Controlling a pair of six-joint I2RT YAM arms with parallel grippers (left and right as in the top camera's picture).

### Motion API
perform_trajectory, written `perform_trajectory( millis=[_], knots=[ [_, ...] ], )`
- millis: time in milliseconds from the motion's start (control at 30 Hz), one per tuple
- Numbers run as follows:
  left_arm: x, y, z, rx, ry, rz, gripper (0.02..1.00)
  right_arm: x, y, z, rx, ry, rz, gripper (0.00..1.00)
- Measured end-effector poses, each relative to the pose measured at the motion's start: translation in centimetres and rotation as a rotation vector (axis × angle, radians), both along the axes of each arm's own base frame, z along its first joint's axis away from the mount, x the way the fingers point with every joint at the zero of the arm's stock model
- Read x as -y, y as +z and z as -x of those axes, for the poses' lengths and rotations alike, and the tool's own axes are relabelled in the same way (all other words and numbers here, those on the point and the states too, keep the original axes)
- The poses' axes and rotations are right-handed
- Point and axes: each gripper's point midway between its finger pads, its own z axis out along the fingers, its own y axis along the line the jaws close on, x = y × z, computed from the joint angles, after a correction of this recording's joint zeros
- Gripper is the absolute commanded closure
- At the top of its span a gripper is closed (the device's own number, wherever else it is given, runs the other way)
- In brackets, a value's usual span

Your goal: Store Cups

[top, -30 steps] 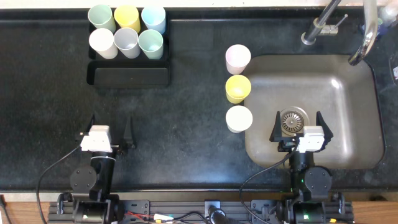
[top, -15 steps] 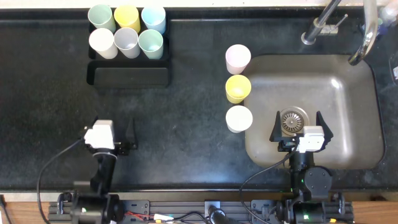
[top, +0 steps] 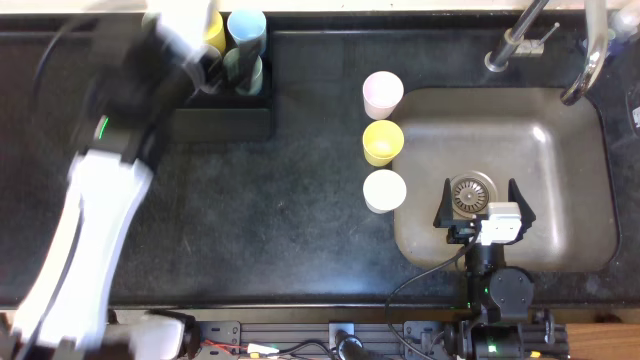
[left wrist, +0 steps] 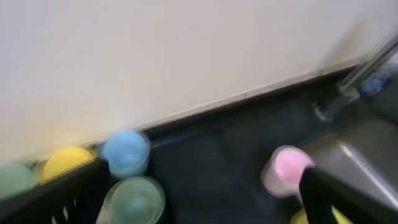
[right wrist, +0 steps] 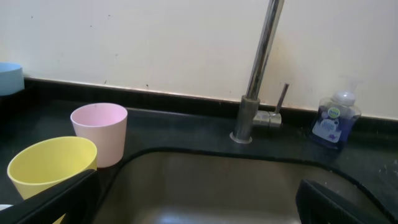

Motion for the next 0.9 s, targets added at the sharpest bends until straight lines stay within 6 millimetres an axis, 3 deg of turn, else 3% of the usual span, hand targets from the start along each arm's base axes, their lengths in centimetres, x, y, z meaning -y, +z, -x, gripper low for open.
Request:
perform_trajectory(
  millis=[100, 167, 267, 367, 500, 767, 900],
  knots=[
    [6.6, -1.5, -3.1, -0.122, -0.037, -0.033, 0.020, 0.0, 0.0, 0.0, 0.000, 0.000, 0.000, 0.003],
    [10.9, -4.2, -4.3, -0.215, -0.023, -0.063, 0.020, 0.0, 0.0, 0.0, 0.000, 0.000, 0.000, 0.003],
    [15.7, -9.3, -4.8, -0.329, 0.016, -0.114, 0.020, 0.0, 0.0, 0.0, 0.000, 0.000, 0.000, 0.005],
    [18.6, -14.0, -4.7, -0.412, 0.058, -0.137, 0.020, 0.0, 0.0, 0.0, 0.000, 0.000, 0.000, 0.005],
    [18.7, -17.3, -4.7, -0.491, 0.142, -0.133, 0.020, 0.0, 0.0, 0.0, 0.001, 0.000, 0.000, 0.003],
    [16.8, -16.5, -5.9, -0.528, 0.261, -0.047, 0.020, 0.0, 0.0, 0.0, 0.000, 0.000, 0.000, 0.005],
    [16.4, -18.1, -4.7, -0.605, 0.268, -0.068, 0.020, 0.0, 0.0, 0.0, 0.000, 0.000, 0.000, 0.005]
  ],
)
